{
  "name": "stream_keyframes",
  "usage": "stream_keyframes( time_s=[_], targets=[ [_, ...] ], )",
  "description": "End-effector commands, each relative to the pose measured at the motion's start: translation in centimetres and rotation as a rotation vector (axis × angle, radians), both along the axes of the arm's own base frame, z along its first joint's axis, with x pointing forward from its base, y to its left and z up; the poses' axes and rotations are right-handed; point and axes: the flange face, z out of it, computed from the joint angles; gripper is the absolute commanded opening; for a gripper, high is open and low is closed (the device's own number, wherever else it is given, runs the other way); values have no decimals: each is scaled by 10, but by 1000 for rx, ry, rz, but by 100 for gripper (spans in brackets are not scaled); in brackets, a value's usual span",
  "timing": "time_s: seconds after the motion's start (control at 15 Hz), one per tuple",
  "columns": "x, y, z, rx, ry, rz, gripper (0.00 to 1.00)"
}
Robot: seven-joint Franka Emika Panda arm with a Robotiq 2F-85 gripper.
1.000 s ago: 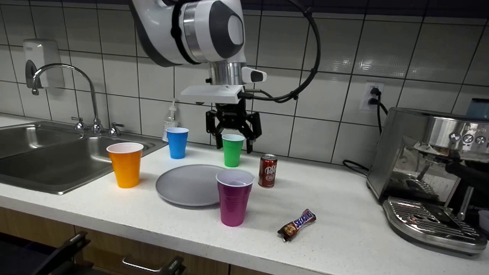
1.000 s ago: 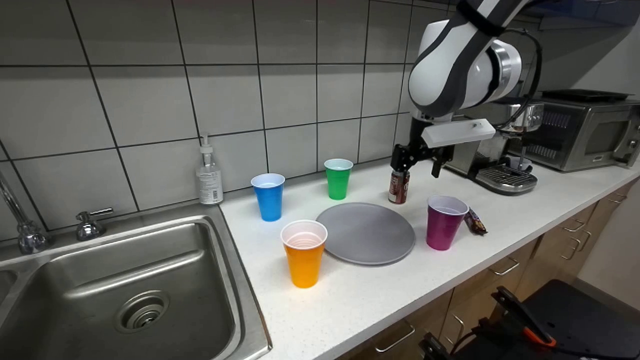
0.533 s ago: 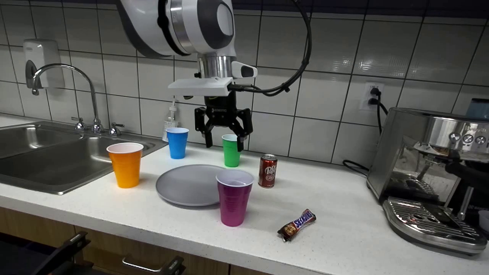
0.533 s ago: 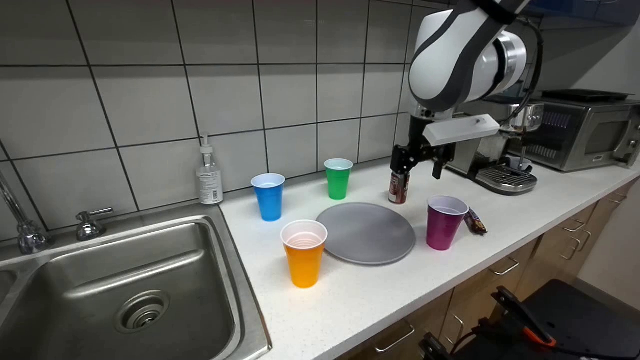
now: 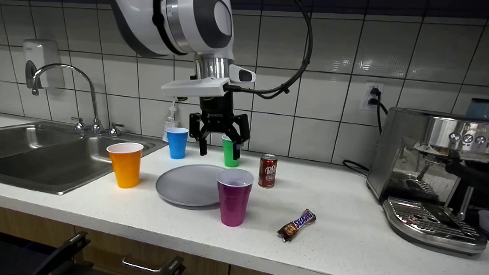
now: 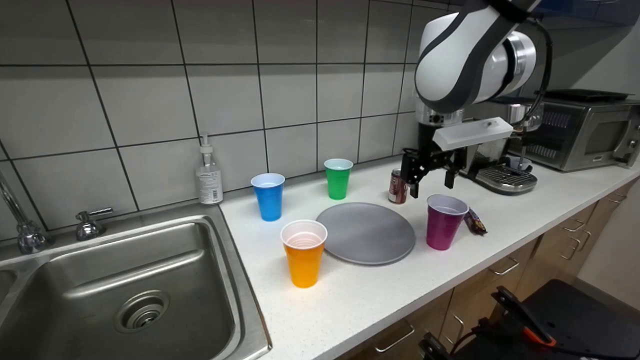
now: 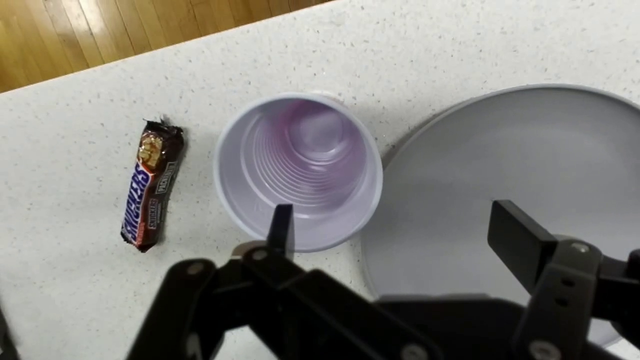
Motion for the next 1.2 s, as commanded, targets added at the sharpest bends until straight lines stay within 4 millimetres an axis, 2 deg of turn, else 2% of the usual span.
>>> stream_keyframes(
  time_s=[0.0, 0.2, 0.53, 1.13],
  targets=[
    [0, 0, 0, 0, 1, 0, 100],
    [-1, 1, -4, -3, -3, 6, 100],
    [-7, 1, -35, 6, 41, 13, 100],
    [5, -4, -68, 5, 44, 29, 100]
  ],
)
